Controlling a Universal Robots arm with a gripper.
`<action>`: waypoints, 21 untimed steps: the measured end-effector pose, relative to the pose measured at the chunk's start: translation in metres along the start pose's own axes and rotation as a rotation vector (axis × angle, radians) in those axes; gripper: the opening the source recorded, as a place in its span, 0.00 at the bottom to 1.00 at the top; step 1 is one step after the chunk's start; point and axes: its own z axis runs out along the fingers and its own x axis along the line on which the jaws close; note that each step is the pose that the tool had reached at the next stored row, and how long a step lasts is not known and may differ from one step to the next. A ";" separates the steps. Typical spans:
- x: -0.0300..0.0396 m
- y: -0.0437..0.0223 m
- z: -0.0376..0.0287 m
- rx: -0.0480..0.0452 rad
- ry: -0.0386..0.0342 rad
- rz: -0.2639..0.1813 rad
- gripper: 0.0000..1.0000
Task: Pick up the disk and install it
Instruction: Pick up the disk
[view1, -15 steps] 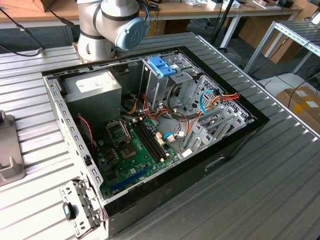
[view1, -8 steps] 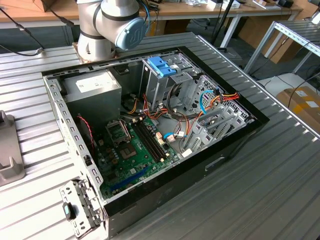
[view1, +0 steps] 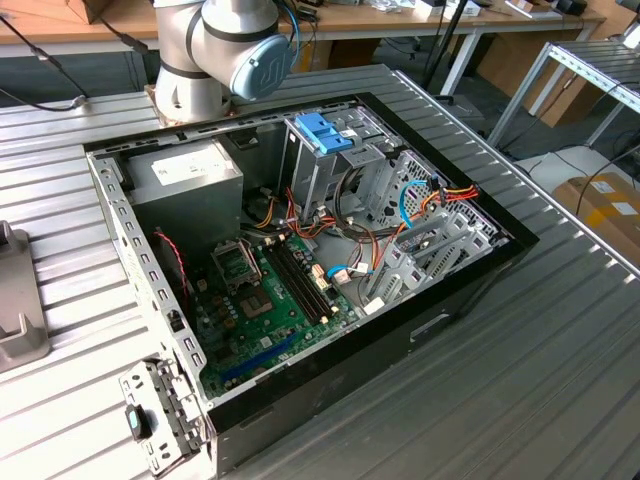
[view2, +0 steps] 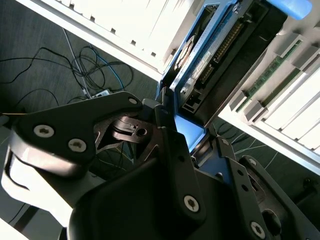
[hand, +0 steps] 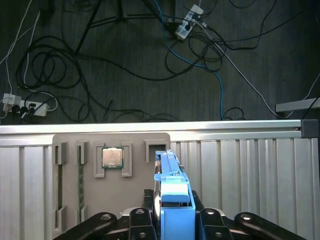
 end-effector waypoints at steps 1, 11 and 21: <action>-0.0001 0.0000 -0.0006 0.0000 0.0000 0.000 0.37; -0.0006 0.0003 -0.0056 0.0001 0.0000 0.000 0.37; -0.0014 0.0007 -0.0132 0.0001 0.0000 0.000 0.37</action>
